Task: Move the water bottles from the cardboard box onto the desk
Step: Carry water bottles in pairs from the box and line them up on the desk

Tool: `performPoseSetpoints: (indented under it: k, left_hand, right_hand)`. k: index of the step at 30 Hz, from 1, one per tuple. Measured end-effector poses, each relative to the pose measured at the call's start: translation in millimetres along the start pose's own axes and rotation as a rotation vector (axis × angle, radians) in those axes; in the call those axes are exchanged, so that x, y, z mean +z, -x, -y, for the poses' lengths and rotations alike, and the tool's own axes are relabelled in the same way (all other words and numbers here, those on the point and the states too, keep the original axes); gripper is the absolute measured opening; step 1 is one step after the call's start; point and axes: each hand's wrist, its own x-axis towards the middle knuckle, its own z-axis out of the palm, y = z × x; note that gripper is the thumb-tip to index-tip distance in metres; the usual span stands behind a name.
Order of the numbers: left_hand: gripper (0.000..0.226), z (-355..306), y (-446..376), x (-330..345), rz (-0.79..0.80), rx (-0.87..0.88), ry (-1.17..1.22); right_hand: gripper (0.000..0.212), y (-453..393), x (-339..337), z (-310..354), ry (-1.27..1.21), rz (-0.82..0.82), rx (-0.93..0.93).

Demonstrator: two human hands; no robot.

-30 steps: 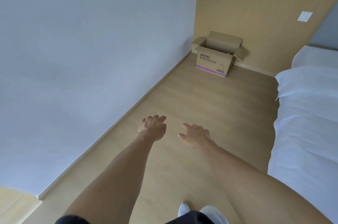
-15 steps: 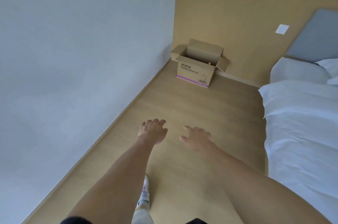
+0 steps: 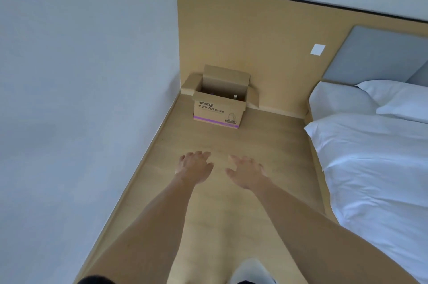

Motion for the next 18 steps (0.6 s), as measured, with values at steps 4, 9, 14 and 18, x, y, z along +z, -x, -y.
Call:
performPoseSetpoints:
  k: [4,9,14,18]
  left_hand:
    - [0.049,15,-60,-15,0.012,0.02,-0.018]
    - [0.049,31,-138,-40,0.008,0.021,-0.058]
    - [0.049,41,-230,-79,-0.007,-0.002,-0.082]
    - [0.048,42,-299,-116,-0.021,-0.033,-0.094]
  right_hand:
    - [0.06,-53,-19,7,-0.014,0.009,0.031]
    - [0.061,-136,-44,6,-0.049,0.007,0.053]
    - [0.063,-238,-76,9,-0.105,0.033,0.046]
    - [0.064,-314,-112,15,-0.15,0.064,0.032]
